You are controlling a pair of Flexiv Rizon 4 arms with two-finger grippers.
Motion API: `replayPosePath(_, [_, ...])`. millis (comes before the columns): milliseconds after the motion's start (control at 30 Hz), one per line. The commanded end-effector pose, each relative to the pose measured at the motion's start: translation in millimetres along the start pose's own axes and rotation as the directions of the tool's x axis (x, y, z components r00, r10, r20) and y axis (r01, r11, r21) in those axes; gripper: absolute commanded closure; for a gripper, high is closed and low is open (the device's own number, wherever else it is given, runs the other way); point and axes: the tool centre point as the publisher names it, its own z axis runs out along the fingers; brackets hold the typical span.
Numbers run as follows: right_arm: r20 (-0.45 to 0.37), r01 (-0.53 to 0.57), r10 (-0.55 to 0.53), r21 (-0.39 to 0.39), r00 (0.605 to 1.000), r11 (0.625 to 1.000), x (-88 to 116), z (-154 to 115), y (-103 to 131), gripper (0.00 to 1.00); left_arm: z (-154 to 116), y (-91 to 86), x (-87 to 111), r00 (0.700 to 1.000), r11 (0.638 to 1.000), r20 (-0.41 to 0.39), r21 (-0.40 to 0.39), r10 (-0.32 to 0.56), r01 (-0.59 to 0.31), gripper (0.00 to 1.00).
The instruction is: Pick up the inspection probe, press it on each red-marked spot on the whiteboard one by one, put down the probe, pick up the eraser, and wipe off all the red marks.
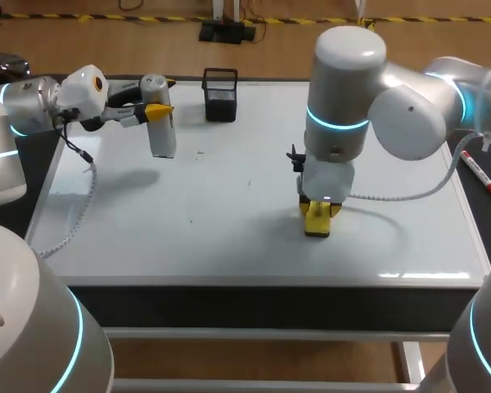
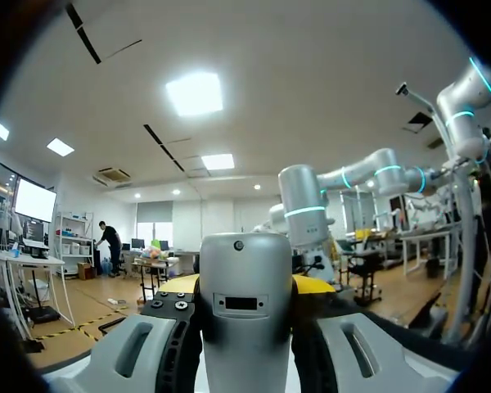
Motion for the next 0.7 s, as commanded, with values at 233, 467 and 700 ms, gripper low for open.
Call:
replayPosePath(233, [0.043, 0.072, -0.072, 0.008, 0.996, 0.997, 10, -47, -18, 1.00, 0, -0.9, -0.3, 1.000, 1.000, -0.001, 0.000, 0.000, 0.000, 1.00])
replayPosePath(467, [0.066, 0.092, -0.094, 0.032, 0.993, 0.995, 13, -64, -30, 1.00, 0, -0.9, -0.3, 1.000, 1.000, -0.001, 0.000, 0.000, 0.000, 1.00])
replayPosePath(700, [0.066, 0.092, -0.094, 0.032, 0.993, 0.995, 13, -64, -30, 1.00, 0, -0.9, -0.3, 1.000, 1.000, -0.001, 0.000, 0.000, 0.000, 1.00])
